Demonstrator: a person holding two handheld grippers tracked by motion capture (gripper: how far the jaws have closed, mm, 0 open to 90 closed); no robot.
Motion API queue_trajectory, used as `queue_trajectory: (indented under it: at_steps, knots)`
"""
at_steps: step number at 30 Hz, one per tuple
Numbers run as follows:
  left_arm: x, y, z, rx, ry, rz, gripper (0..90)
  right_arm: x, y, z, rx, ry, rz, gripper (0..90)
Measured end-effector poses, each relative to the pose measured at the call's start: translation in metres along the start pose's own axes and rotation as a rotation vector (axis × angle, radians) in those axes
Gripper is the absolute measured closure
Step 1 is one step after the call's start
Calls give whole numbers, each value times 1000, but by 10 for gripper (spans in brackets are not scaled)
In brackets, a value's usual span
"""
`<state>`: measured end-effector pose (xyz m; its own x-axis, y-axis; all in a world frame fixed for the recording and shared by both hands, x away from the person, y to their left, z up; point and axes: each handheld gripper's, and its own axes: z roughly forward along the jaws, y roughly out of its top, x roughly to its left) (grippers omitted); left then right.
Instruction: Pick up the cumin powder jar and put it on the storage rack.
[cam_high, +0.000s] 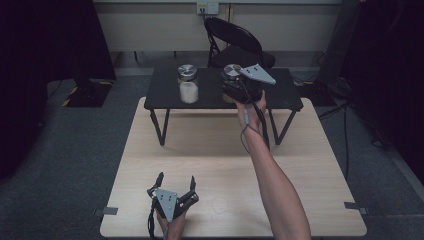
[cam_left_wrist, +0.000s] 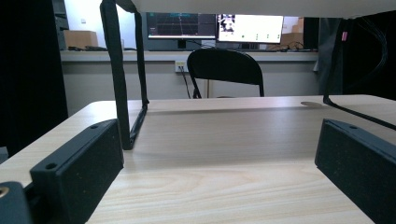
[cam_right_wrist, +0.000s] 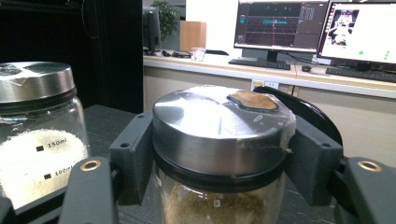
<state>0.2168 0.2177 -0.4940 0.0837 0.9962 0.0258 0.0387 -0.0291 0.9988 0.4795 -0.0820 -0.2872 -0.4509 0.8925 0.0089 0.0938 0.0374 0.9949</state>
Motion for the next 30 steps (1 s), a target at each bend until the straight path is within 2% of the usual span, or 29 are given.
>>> queue_trajectory:
  at_steps: [11,12,13,14,15,16,17,23,27,28,30]
  knots:
    - [0,0,0,-1,0,0,4,1,-1,1,-5,-4,2,323]
    - [0,0,0,-1,-1,0,4,0,0,0,0,-2,4,289]
    - [0,0,0,0,-1,0,4,5,0,0,-1,-34,4,196]
    - [0,0,0,0,-1,1,5,6,-3,-2,-22,-43,35,101]
    - [0,0,0,0,-1,1,4,6,-3,-2,-22,-43,35,101]
    - [0,0,0,-1,-1,1,4,8,-4,-2,-29,-54,31,12]
    - [0,0,0,0,-1,1,4,9,-4,-3,-34,-56,24,0]
    - [0,0,0,1,-2,1,4,7,-12,-16,-57,-30,18,0]
    - [1,0,0,0,-3,1,3,7,-17,-24,-72,-29,23,0]
    - [1,0,0,0,-3,1,3,9,-21,-32,-87,-41,15,0]
    - [1,0,0,0,-3,2,3,11,-24,-37,-99,-50,10,0]
